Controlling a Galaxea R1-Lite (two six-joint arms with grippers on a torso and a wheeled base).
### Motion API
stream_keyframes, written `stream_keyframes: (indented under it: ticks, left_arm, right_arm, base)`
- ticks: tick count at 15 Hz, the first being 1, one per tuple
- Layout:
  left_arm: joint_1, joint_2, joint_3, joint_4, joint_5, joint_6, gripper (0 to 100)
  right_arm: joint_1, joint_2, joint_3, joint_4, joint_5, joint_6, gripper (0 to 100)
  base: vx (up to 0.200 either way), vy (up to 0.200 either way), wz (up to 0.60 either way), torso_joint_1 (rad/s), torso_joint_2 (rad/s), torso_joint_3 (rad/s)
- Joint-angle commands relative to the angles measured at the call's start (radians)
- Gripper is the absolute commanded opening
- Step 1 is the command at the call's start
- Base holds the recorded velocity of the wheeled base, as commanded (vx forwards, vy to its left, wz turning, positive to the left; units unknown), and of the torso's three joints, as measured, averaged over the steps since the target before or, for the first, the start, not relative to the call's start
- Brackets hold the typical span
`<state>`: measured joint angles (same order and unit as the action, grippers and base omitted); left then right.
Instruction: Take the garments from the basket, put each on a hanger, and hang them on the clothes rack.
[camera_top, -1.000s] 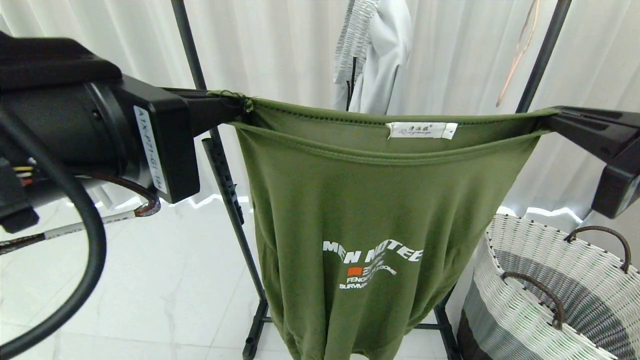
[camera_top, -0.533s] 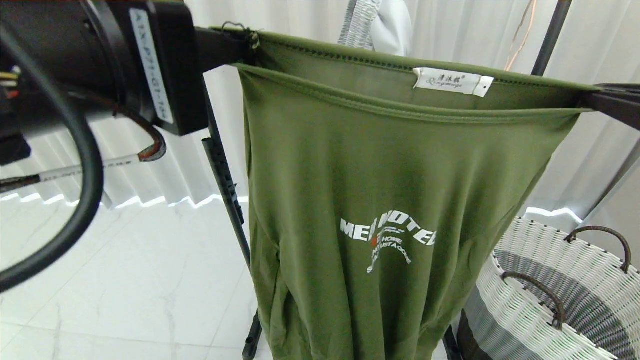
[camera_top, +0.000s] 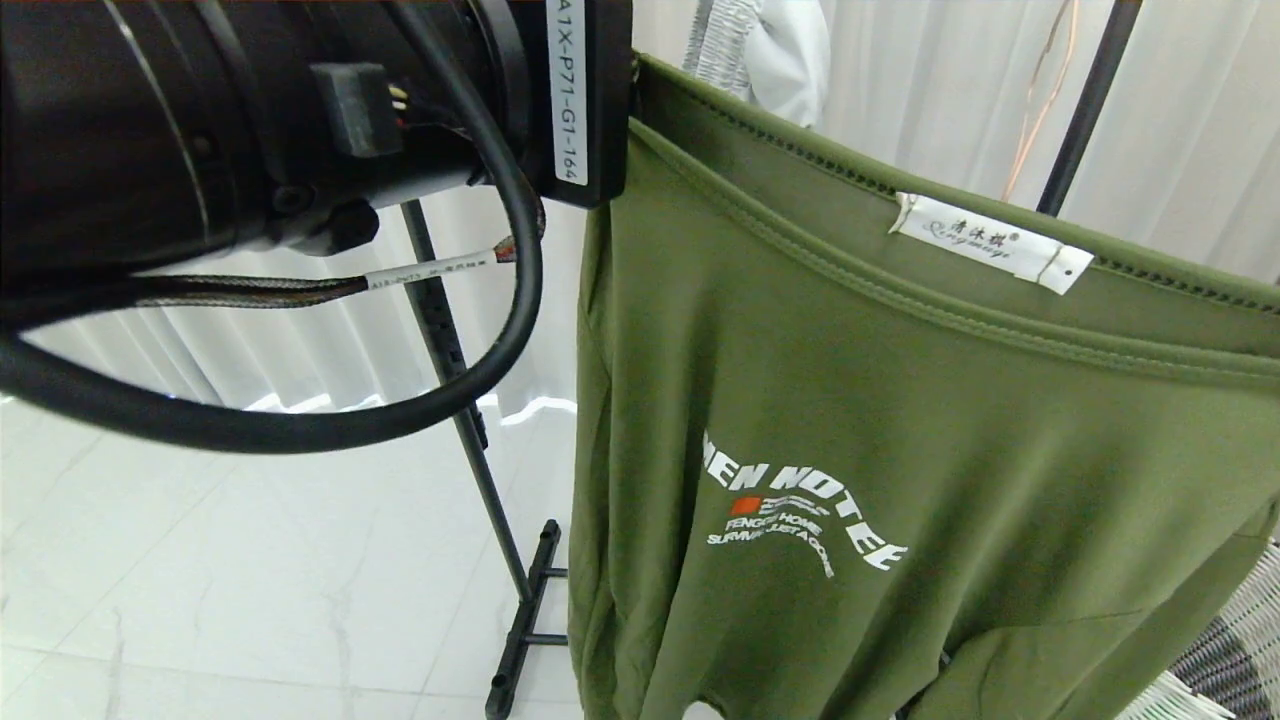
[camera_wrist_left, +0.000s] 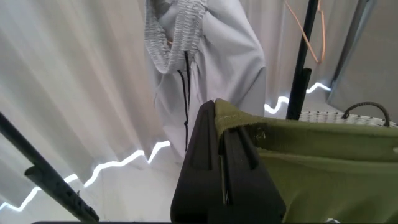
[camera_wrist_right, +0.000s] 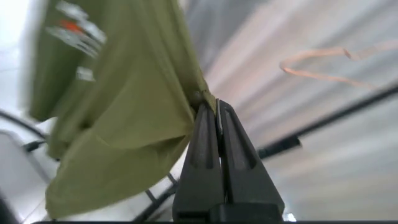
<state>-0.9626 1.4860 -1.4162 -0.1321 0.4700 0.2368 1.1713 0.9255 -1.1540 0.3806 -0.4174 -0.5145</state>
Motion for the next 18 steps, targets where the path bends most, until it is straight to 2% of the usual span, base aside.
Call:
stream_keyframes:
  ticks: [1, 3, 4, 6, 7, 9, 10, 13, 15, 18]
  left_arm:
    - [-0.001, 0.01, 0.01, 0.0, 0.007, -0.001, 0]
    - [-0.002, -0.01, 0.013, 0.011, 0.016, 0.001, 0]
    - [-0.004, -0.03, 0.011, 0.051, 0.016, -0.001, 0]
    - [-0.018, -0.11, 0.017, 0.195, 0.015, -0.001, 0]
    - [-0.053, -0.158, 0.023, 0.27, 0.013, -0.002, 0]
    - [-0.116, -0.22, 0.046, 0.345, 0.013, -0.011, 0]
    - [-0.199, -0.256, 0.082, 0.356, 0.013, -0.011, 0]
    - [-0.334, -0.286, 0.117, 0.356, 0.013, -0.001, 0]
    - [-0.372, -0.291, 0.114, 0.355, 0.018, 0.004, 0]
    - [-0.383, -0.3, 0.123, 0.355, 0.059, 0.015, 0]
  right_arm:
    - [0.048, 0.033, -0.003, -0.005, 0.002, -0.001, 0]
    - [0.041, 0.049, -0.001, -0.029, -0.014, -0.002, 0]
    - [0.018, 0.052, -0.001, -0.037, -0.021, -0.002, 0]
    - [-0.096, 0.065, -0.007, -0.049, -0.046, -0.012, 0]
    - [-0.144, 0.075, -0.01, -0.094, -0.046, -0.029, 0]
    - [-0.205, 0.122, -0.01, -0.204, -0.046, -0.039, 0]
    - [-0.216, 0.18, -0.012, -0.318, -0.046, -0.042, 0]
    - [-0.214, 0.332, -0.032, -0.572, -0.044, -0.059, 0]
    - [-0.213, 0.403, -0.072, -0.66, -0.038, -0.096, 0]
    - [-0.199, 0.429, -0.098, -0.669, -0.038, -0.098, 0]
  base:
    - [0.0, 0.0, 0.0, 0.0, 0.0, 0.0]
    - [0.0, 0.0, 0.0, 0.0, 0.0, 0.0]
    - [0.0, 0.0, 0.0, 0.0, 0.0, 0.0]
    - [0.0, 0.0, 0.0, 0.0, 0.0, 0.0]
    - [0.0, 0.0, 0.0, 0.0, 0.0, 0.0]
    - [0.0, 0.0, 0.0, 0.0, 0.0, 0.0]
    - [0.0, 0.0, 0.0, 0.0, 0.0, 0.0]
    - [0.0, 0.0, 0.0, 0.0, 0.0, 0.0]
    - [0.0, 0.0, 0.0, 0.0, 0.0, 0.0]
    - [0.0, 0.0, 0.0, 0.0, 0.0, 0.0]
